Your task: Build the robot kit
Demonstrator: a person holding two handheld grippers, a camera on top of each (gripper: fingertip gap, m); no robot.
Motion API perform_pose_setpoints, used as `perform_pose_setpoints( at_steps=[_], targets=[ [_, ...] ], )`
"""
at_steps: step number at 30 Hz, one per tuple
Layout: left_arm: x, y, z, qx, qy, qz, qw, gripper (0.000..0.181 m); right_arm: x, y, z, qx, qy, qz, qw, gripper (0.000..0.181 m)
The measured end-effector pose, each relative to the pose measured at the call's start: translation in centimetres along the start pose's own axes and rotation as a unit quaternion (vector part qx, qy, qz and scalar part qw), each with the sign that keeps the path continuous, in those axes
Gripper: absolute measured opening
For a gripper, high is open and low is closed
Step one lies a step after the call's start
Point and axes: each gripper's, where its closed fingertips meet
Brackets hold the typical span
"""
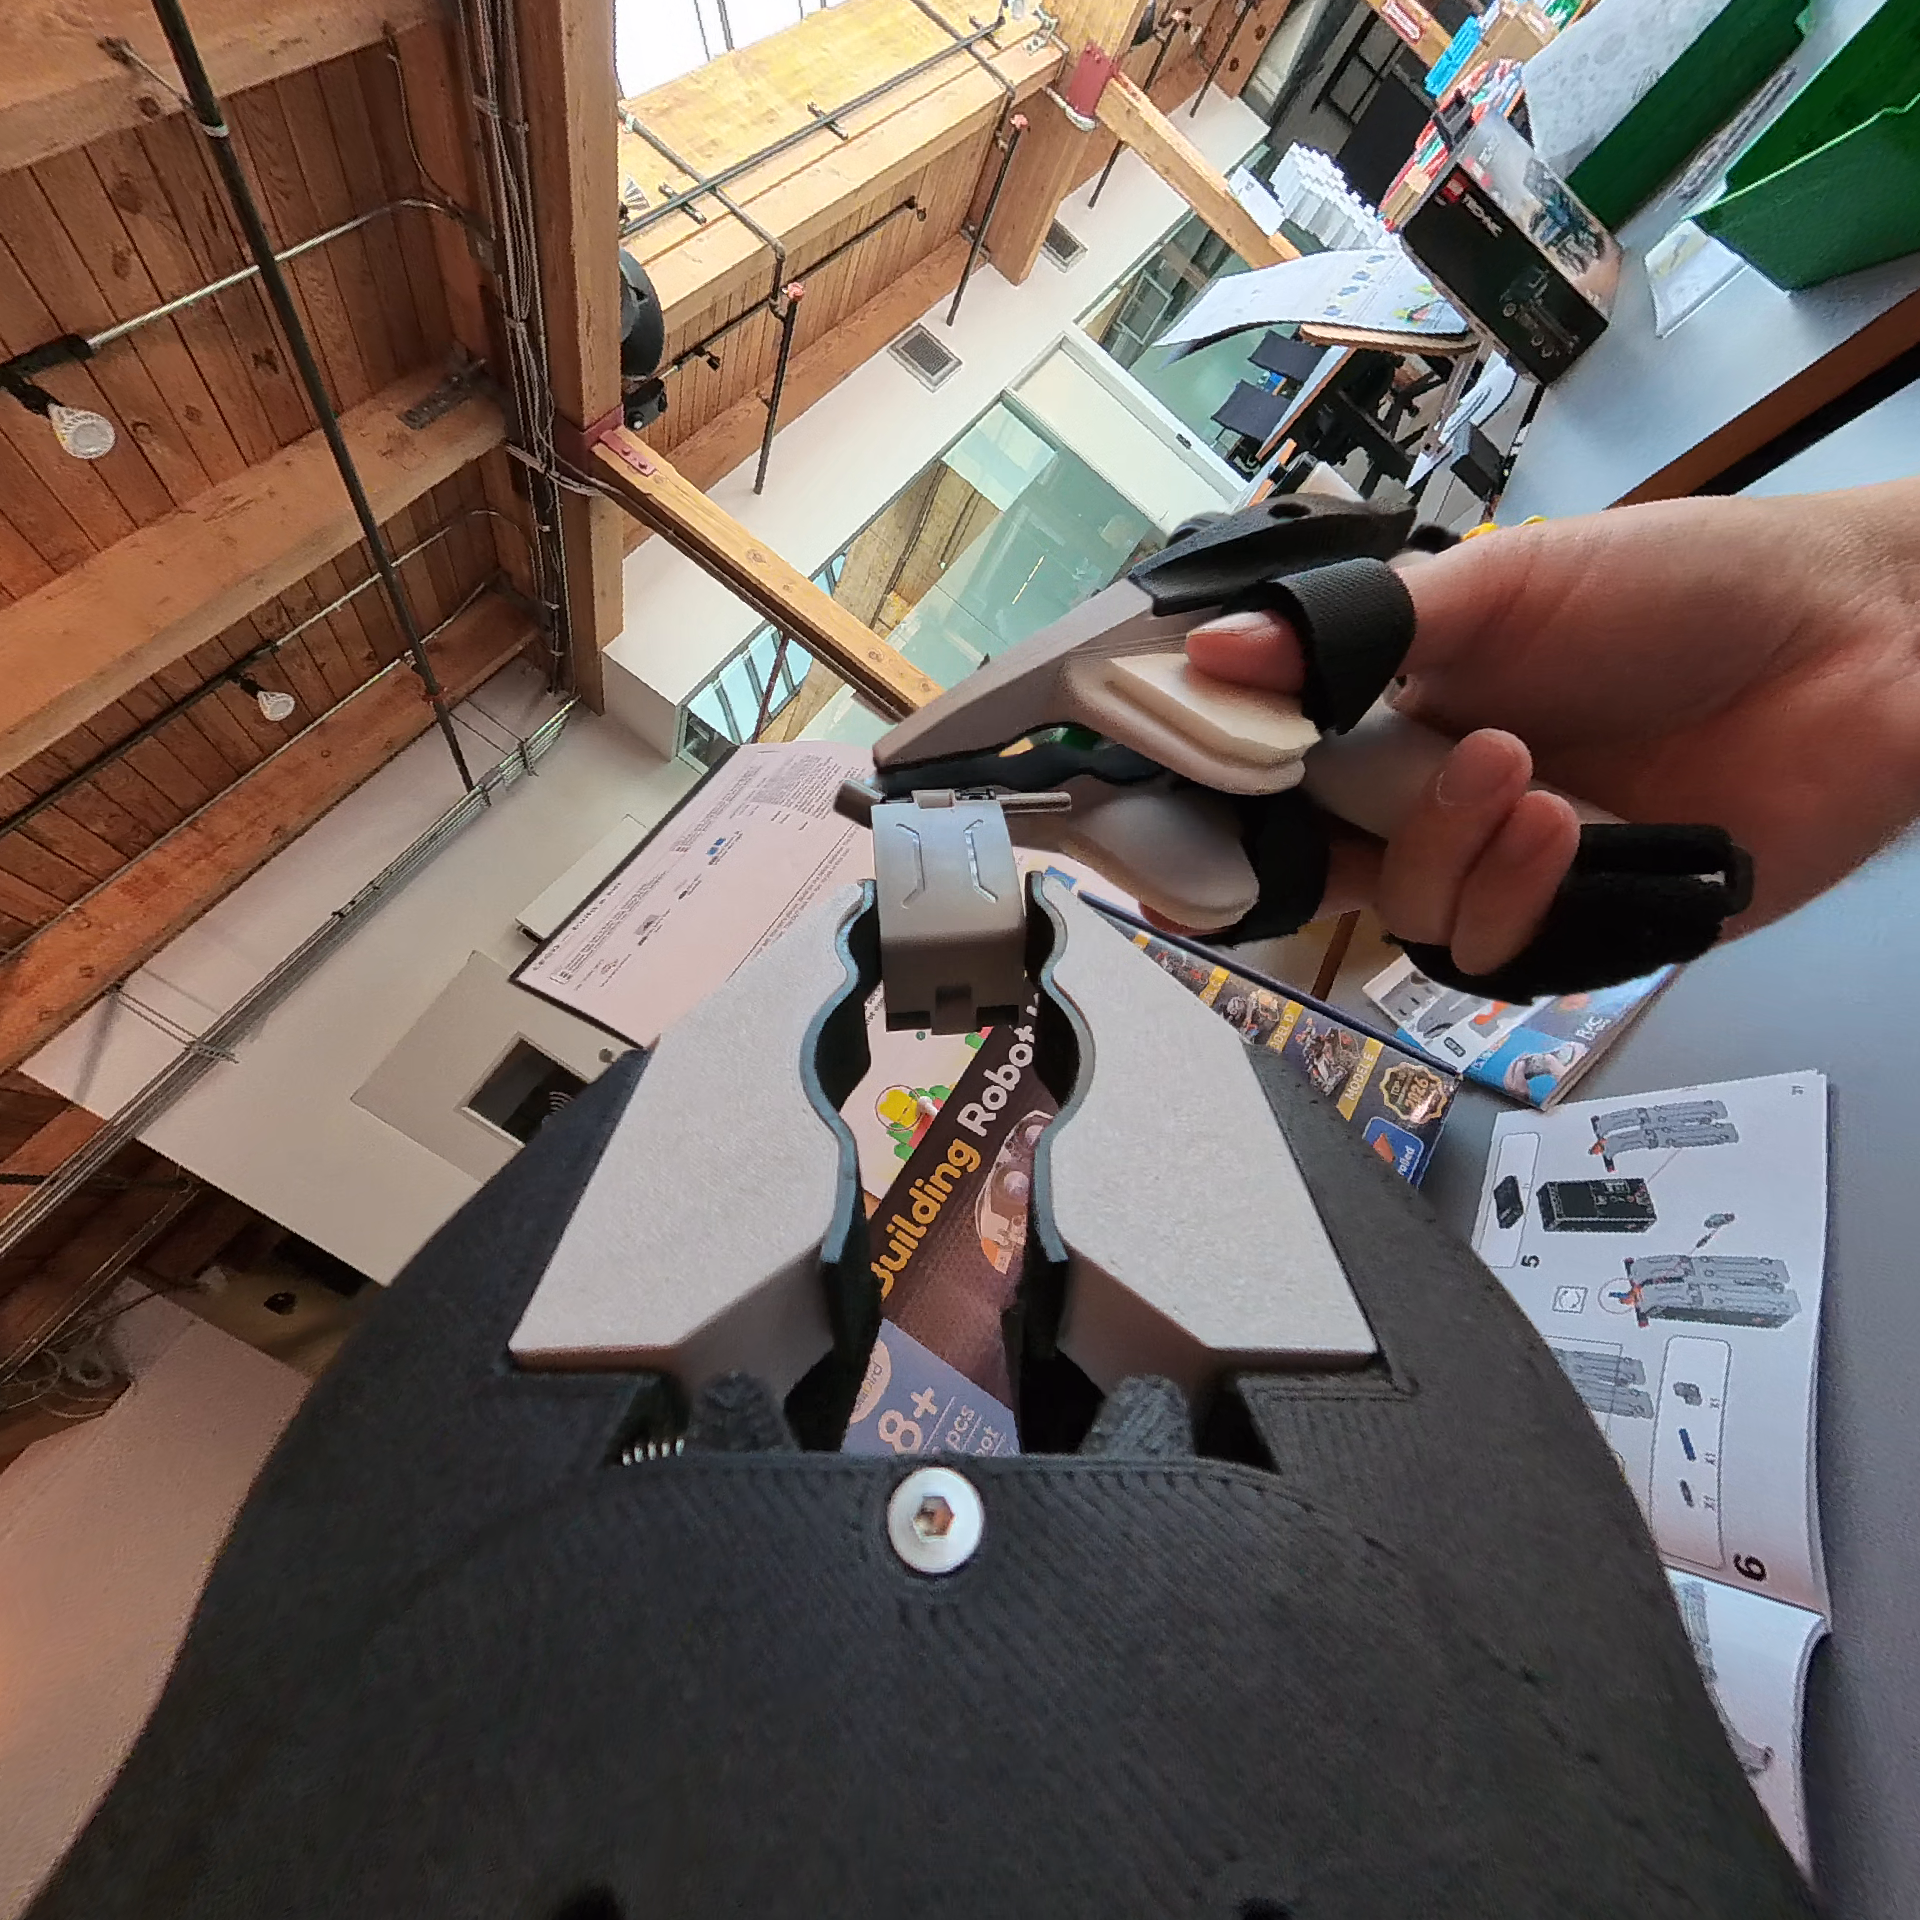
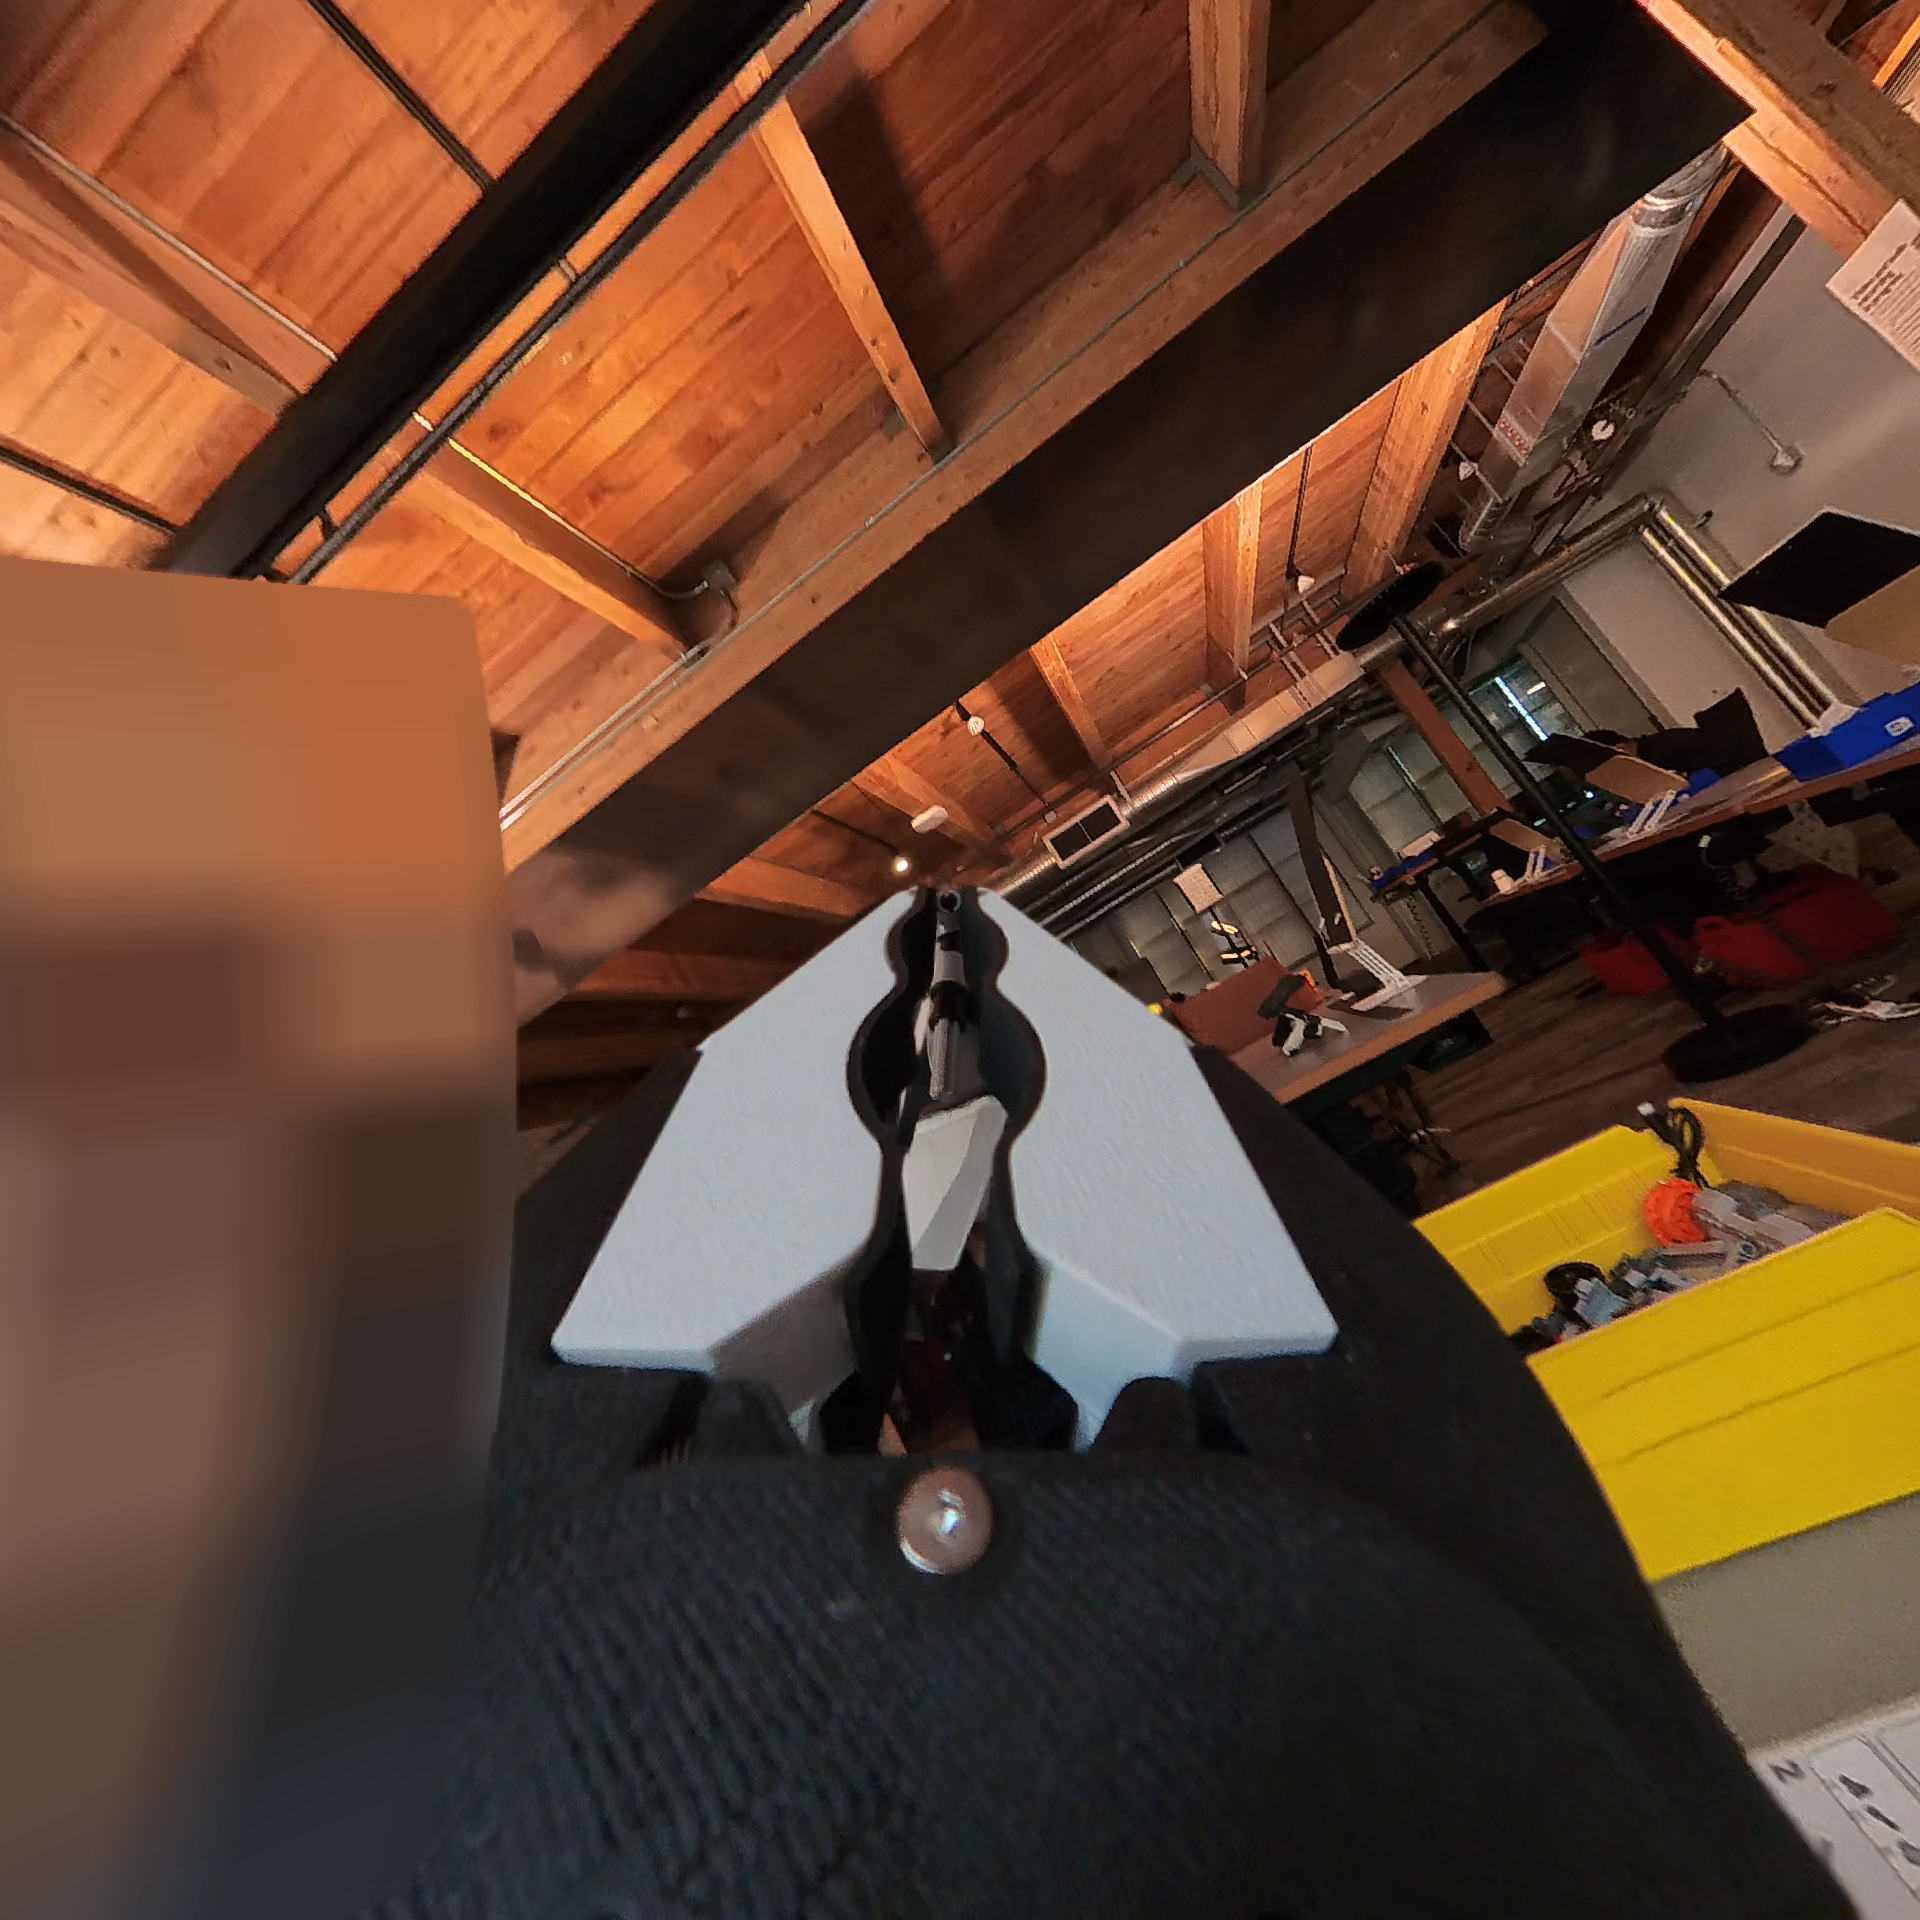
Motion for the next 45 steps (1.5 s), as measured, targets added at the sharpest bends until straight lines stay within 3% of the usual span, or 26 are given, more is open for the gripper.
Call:
perform_pose_setpoints(
  at_steps=[4, 11, 19, 33, 45],
  targets=[
    [-0.6, 0.1, 0.4, 0.001, 0.029, 0.003, 1.000, 0.025, 0.0, 0.5, 0.0, 0.040, 0.012, 0.030, 0.999, 0.002],
    [-1.9, -0.5, 1.1, -0.021, 0.083, 0.014, 0.996, 0.025, -0.2, 1.3, 1.1, 0.133, 0.019, -0.001, 0.991, 0.002],
    [-2.4, 0.7, 0.8, 0.010, 0.082, -0.028, 0.996, 0.025, -0.5, 1.4, 1.1, 0.138, 0.032, -0.021, 0.990, 0.002],
    [-2.5, 1.6, 0.8, 0.043, 0.070, -0.081, 0.993, 0.026, -1.4, 2.2, 1.6, 0.177, 0.066, 0.019, 0.982, 0.002],
    [-4.1, 1.5, 0.9, 0.033, 0.132, -0.034, 0.990, 0.025, -1.7, 3.1, 3.2, 0.246, 0.087, 0.064, 0.963, 0.002]
  ],
)
Point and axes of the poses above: each gripper's, where its closed fingertips meet, z back along the fingers, y out of its underside, x = y × z across the jaws, and after that the axes turned 9 degrees about y, right-handed
